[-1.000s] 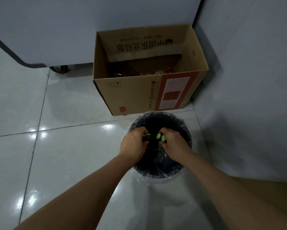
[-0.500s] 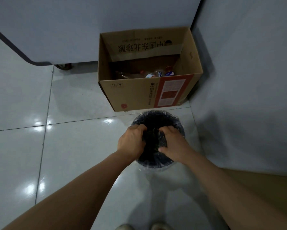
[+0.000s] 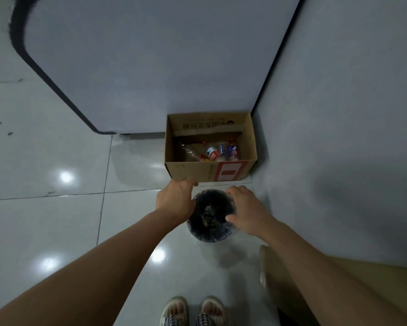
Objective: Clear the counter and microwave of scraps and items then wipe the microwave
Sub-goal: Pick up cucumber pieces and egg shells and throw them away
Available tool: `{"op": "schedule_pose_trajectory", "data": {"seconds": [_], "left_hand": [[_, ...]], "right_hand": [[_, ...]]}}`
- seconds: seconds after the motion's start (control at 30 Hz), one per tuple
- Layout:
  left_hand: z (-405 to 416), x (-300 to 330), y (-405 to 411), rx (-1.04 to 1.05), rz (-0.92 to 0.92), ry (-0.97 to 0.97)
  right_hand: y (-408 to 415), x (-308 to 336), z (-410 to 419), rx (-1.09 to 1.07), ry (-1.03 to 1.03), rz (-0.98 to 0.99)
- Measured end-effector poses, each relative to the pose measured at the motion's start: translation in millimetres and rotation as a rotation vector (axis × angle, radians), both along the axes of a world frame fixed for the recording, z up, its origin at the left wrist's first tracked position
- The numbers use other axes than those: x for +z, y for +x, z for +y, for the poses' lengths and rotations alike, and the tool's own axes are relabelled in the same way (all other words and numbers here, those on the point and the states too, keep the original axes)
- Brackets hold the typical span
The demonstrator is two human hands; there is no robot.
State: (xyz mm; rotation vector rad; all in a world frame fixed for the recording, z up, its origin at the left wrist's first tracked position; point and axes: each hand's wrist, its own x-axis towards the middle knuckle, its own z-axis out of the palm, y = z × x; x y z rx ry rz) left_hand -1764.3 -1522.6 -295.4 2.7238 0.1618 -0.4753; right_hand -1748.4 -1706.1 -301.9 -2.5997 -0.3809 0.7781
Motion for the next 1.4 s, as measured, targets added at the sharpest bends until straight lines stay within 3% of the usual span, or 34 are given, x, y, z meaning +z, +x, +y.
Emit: {"op": "schedule_pose_trajectory", "data": {"seconds": [0.33, 0.73, 1.07, 1.4], "left_hand": [[27.6, 190.2, 2.0, 0.066, -0.095, 0.115], [71.9, 358.1, -31.6, 0.173, -0.239, 0.195], [143.8, 430.6, -75.6, 0.308, -0.26, 0.254], [284.3, 467.1, -113.2, 0.353, -0.301, 0.253]], "right_hand": [[11.2, 187.9, 17.9, 0.114, -0.007, -0.103], [6.2, 348.1, 62.8, 0.287, 0.038, -0.285], [-3.0, 442.4, 139.2, 0.437, 0.022, -0.401], [-22.8, 483.4, 293.0, 0.51, 0.053, -0.487]]}}
